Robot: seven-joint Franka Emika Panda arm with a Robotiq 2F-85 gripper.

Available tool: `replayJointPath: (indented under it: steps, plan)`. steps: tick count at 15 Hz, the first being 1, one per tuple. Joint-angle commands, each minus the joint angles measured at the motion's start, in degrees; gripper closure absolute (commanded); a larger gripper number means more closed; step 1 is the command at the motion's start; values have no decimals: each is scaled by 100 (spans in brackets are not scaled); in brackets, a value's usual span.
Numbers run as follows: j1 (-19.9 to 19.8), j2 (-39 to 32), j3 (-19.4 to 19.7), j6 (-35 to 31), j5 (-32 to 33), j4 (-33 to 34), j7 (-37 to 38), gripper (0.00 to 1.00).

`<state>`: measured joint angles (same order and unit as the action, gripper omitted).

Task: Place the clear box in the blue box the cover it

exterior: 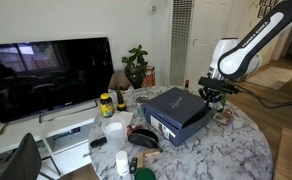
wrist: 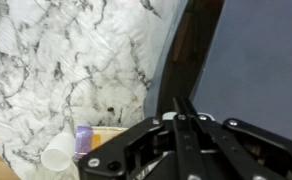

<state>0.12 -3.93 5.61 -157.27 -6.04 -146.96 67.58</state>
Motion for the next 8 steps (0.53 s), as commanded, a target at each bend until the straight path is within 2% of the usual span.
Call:
replayJointPath:
  steps: [1, 2, 4, 8]
  plan:
    - [12, 179, -45, 537, 374, -29, 312, 100]
    - [17, 208, -61, 635, 414, -17, 394, 74]
    - [8, 314, -102, 761, 452, -14, 404, 67]
    - [-38, 938, -195, 1022, 1084, -52, 625, 36]
